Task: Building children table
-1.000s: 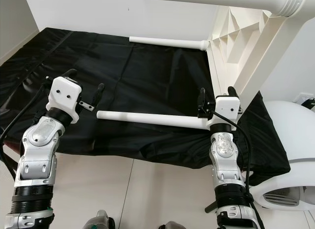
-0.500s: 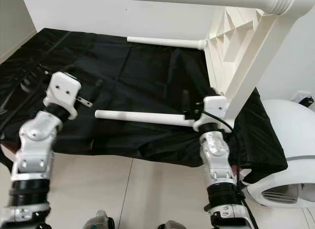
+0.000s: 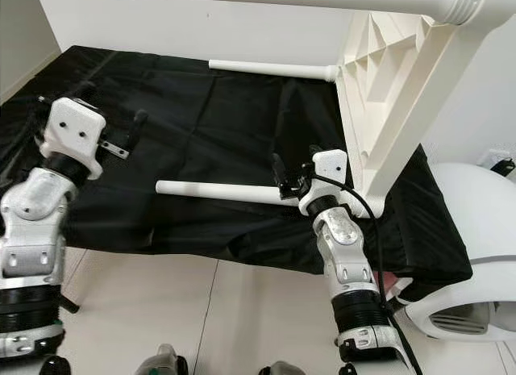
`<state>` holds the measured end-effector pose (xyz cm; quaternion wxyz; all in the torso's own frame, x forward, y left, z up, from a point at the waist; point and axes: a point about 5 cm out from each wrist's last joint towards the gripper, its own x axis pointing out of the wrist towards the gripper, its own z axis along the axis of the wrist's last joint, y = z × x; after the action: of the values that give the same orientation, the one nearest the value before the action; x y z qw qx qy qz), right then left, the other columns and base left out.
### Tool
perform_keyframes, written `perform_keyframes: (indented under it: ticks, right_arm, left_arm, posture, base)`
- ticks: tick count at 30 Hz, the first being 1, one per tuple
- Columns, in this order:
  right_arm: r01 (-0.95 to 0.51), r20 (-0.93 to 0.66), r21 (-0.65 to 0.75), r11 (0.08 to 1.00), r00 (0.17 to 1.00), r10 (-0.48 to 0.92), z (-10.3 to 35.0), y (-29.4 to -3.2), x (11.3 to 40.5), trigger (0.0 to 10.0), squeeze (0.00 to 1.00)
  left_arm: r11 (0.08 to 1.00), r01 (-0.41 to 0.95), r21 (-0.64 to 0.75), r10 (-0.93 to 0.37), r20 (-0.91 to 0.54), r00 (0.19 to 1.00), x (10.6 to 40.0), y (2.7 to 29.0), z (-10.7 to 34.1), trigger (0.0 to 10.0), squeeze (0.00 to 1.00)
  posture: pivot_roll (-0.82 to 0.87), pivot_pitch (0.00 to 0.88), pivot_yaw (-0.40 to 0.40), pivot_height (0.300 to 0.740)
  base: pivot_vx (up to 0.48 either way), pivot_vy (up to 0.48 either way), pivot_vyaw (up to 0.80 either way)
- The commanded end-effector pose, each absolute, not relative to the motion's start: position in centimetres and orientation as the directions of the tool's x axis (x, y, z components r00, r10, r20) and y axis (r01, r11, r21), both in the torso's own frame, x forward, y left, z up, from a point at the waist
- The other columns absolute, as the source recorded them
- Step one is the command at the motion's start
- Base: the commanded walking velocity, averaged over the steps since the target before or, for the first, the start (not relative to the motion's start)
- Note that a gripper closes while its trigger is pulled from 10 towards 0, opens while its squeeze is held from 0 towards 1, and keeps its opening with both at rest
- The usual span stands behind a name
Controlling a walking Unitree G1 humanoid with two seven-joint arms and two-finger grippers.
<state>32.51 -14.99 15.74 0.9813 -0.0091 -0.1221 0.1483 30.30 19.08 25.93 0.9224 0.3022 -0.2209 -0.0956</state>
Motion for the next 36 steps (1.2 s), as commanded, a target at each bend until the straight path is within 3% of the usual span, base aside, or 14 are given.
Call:
perform_keyframes:
  ticks: [1,12,21,36]
  right_arm:
    - [-0.309,0.231,-0.057,0.95,0.921,0.313,15.9,-14.8,32.7,10.0,0.0]
    - [-0.326,0.227,-0.06,0.943,0.916,0.332,16.1,-15.2,32.8,10.0,0.0]
    - [-0.34,0.224,-0.057,0.939,0.912,0.344,16.2,-14.9,33.0,10.0,0.0]
    - [-0.327,0.22,-0.055,0.943,0.918,0.331,16.1,-15.4,33.0,10.0,0.0]
  left_arm:
    - [0.779,-0.031,0.626,-0.299,0.414,0.86,30.0,18.9,27.4,10.0,0.0]
    - [0.657,-0.099,0.748,-0.355,0.422,0.834,30.4,18.0,28.8,10.0,0.0]
    - [0.521,-0.234,0.82,-0.393,0.475,0.788,31.0,16.9,31.2,10.0,0.0]
    - [0.48,-0.296,0.826,-0.362,0.493,0.791,29.3,17.9,31.7,10.0,0.0]
  posture:
    - [0.05,0.013,-0.085,0.74]
    - [0.06,0.0,-0.094,0.74]
    - [0.06,0.0,-0.099,0.74]
    - [0.06,0.0,-0.093,0.74]
  base:
    - [0.0,0.0,0.0]
    - [0.0,0.0,0.0]
    - [0.0,0.0,0.0]
    - [0.0,0.0,0.0]
